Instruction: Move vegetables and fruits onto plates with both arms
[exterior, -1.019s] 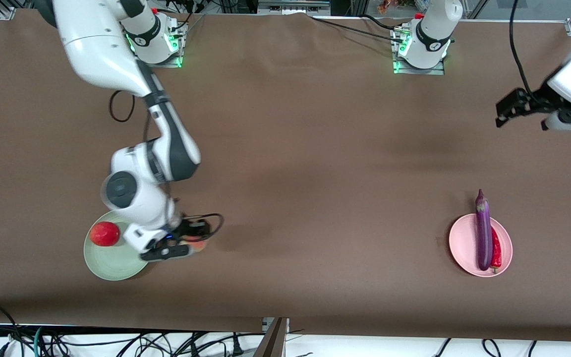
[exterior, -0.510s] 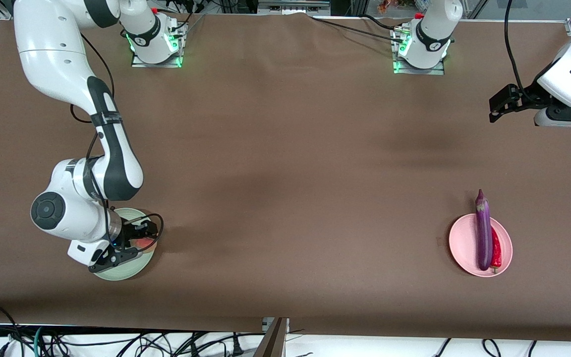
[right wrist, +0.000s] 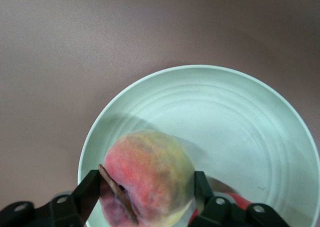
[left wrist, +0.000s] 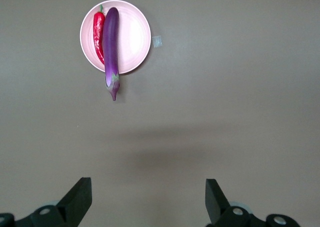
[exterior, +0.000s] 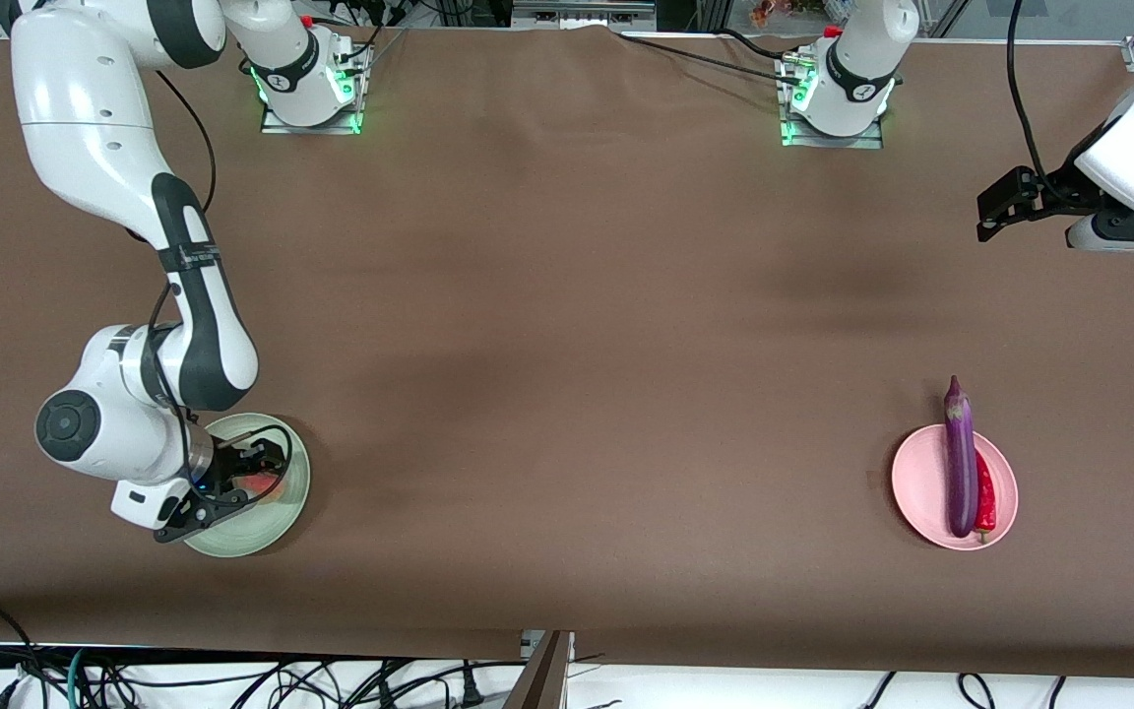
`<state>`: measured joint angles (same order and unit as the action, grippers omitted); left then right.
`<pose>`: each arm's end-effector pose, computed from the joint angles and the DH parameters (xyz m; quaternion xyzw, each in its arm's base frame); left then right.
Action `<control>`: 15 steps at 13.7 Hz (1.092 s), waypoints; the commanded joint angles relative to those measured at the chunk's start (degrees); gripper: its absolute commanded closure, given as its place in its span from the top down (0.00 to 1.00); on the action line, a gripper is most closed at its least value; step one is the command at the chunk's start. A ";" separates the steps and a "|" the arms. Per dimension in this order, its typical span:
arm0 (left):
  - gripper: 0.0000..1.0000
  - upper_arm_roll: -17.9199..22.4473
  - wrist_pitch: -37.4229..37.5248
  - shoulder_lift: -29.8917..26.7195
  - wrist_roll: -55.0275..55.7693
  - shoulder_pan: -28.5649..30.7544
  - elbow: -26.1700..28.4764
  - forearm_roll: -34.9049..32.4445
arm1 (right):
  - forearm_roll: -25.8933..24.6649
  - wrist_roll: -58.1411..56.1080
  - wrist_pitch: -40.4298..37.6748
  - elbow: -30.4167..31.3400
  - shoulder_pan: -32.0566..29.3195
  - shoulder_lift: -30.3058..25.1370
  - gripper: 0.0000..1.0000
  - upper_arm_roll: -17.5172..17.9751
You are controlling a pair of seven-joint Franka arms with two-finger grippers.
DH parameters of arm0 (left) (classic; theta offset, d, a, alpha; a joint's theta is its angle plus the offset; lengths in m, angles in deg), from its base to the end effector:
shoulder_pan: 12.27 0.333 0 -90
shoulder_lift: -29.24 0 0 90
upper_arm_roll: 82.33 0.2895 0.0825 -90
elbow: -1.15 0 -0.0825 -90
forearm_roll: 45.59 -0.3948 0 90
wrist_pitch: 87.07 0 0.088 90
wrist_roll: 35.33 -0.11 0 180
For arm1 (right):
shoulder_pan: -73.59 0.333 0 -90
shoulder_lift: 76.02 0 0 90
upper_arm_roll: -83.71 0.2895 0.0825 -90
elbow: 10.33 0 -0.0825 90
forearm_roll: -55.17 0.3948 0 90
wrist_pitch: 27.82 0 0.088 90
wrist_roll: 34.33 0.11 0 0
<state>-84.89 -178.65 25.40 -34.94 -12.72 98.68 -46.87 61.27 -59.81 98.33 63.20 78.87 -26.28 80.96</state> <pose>0.5455 -0.0269 0.5711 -0.9995 0.0233 0.0181 0.0132 0.7419 0.0446 0.2046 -0.9746 -0.2211 -0.0303 0.0201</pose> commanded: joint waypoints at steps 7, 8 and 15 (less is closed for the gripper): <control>1.00 0.18 1.84 -0.20 -1.62 0.45 -0.32 -0.04 | 0.05 3.32 -22.75 -4.79 0.78 -11.13 1.00 0.82; 1.00 0.18 1.84 -0.20 -1.62 0.54 -0.32 -0.04 | -0.13 6.03 -26.36 -4.88 0.78 -12.89 1.00 0.82; 1.00 0.10 1.75 -0.20 -1.54 0.54 -0.32 -0.04 | -3.65 27.06 -42.12 0.45 1.40 -31.42 1.00 1.96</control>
<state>-84.74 -177.58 25.40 -35.12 -12.39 98.68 -46.87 58.81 -37.29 58.07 57.53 79.92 -50.27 82.11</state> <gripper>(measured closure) 0.000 0.000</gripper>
